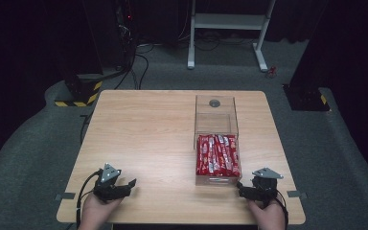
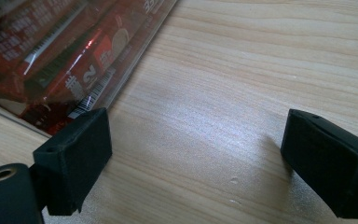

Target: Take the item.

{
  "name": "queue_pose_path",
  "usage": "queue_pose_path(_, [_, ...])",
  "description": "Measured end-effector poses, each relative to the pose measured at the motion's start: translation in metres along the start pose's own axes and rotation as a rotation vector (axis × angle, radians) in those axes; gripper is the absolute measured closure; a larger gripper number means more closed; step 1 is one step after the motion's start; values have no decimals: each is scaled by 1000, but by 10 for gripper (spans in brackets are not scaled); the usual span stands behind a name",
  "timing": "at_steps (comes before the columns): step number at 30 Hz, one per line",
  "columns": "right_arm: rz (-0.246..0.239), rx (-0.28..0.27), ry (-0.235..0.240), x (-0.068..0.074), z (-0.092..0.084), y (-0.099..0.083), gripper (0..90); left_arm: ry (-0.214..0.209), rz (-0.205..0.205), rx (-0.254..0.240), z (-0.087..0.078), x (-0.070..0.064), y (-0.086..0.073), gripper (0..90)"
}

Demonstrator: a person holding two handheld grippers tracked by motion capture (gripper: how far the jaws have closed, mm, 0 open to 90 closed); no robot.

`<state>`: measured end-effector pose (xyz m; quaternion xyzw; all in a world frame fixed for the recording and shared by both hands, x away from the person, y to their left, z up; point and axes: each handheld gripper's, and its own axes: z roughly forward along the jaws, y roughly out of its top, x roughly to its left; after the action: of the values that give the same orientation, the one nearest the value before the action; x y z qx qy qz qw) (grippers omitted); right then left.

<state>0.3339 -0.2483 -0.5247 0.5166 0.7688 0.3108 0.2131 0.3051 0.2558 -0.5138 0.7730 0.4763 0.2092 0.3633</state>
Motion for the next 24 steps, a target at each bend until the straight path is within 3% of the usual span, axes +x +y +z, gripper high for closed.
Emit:
queue_pose_path(13, [-2,0,1,0,0,0,86,-33,-18,-45,-5,-7,5,283])
queue_pose_path(24, [-4,-1,0,0,0,0,86,-61,18,-71,-2,-24,16,284])
